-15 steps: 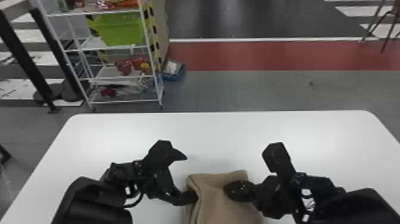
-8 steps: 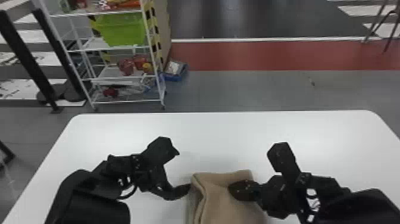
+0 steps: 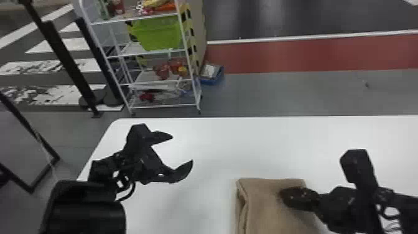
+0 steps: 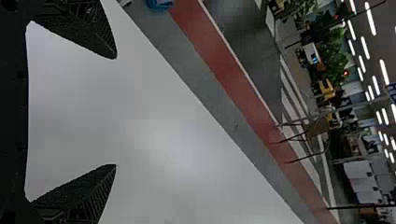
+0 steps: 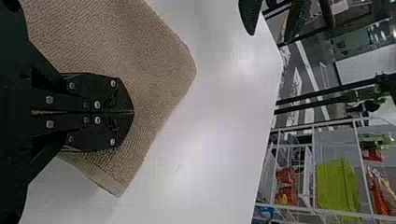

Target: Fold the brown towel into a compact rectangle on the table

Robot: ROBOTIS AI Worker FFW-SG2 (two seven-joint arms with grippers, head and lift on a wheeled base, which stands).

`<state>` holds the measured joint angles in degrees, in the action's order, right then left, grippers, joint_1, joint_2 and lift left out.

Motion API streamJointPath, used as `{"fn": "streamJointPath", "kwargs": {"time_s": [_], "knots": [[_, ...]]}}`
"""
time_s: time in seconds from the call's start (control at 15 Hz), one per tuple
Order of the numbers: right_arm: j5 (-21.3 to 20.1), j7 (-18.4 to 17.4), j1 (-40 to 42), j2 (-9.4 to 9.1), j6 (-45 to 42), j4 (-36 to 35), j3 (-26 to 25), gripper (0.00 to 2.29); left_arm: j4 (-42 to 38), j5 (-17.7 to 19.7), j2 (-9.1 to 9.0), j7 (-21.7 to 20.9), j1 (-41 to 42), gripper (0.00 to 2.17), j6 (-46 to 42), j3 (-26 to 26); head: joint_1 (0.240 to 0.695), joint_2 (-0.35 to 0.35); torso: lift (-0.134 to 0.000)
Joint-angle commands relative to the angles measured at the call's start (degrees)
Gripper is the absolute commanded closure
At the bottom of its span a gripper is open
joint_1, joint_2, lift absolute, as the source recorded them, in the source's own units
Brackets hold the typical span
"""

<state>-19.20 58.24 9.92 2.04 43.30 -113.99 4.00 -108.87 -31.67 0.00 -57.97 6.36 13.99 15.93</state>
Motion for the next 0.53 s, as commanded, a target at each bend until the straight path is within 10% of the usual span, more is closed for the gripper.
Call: {"fn": "streamJointPath", "kwargs": {"time_s": [0.0,0.07,0.2,0.33,0.47], "knots": [[7.0,-1.5,3.3,-0.46,2.5,-5.8,-3.4,1.68,-1.5,11.3,-0.15,2.4,2.8,0.04,0.2,0.9,0.695,0.203,-0.122],[11.1,-3.6,4.1,-0.55,4.8,-8.4,-4.9,0.89,-1.5,15.3,-0.15,4.0,3.5,0.04,1.3,1.3,0.695,0.200,-0.122],[19.8,-10.8,7.1,-0.64,3.9,-12.3,-7.6,0.16,-1.9,23.0,-0.15,7.5,5.6,0.04,2.8,2.0,0.695,0.182,-0.122],[24.7,-19.8,10.1,-1.52,1.8,-15.3,-10.9,0.11,-3.7,27.5,-0.15,12.1,8.9,0.04,2.8,2.3,0.695,0.171,-0.122],[26.9,-21.3,12.6,-2.10,-2.0,-15.4,-14.5,0.11,-5.8,33.1,-0.15,16.4,13.5,0.04,2.8,3.1,0.695,0.144,-0.122]]}}
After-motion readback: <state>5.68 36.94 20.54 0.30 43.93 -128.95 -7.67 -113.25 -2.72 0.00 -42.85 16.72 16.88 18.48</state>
